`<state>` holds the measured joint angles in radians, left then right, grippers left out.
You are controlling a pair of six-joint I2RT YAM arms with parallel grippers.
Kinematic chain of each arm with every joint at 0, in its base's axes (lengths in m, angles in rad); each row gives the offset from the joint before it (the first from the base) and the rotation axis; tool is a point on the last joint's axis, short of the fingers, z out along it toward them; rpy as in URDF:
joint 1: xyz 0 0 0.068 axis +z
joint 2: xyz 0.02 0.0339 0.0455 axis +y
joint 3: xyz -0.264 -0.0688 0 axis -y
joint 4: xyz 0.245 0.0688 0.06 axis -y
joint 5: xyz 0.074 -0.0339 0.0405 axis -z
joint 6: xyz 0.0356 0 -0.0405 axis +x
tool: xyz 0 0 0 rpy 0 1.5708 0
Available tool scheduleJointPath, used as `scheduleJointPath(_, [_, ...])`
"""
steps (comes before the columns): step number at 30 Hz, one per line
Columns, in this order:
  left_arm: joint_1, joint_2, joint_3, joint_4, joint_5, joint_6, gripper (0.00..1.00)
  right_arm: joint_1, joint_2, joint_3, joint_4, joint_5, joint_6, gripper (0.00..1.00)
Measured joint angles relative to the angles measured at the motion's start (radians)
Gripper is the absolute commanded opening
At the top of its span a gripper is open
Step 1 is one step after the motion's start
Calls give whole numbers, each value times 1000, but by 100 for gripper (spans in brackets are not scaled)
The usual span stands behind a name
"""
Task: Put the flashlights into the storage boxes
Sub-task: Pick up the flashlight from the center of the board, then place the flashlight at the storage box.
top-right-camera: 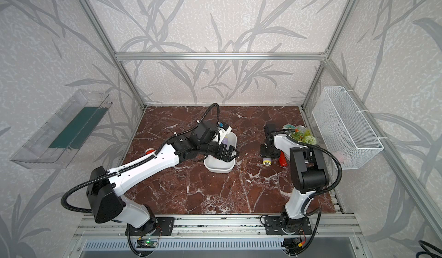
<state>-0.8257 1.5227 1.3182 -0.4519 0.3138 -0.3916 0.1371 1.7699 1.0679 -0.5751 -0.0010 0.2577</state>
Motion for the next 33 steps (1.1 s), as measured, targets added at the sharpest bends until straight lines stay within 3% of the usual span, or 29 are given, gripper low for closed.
scheduleJointPath(9, [18, -60, -66, 4, -22, 0, 99, 49, -53, 47, -53, 0, 8, 36])
scheduleJointPath(21, [40, -190, -166, 0, -72, 1, 99, 246, -91, 224, -119, 0, 51, 36])
scheduleJointPath(33, [112, -358, -315, -27, -134, -3, 99, 420, 60, 469, -176, 15, 89, 36])
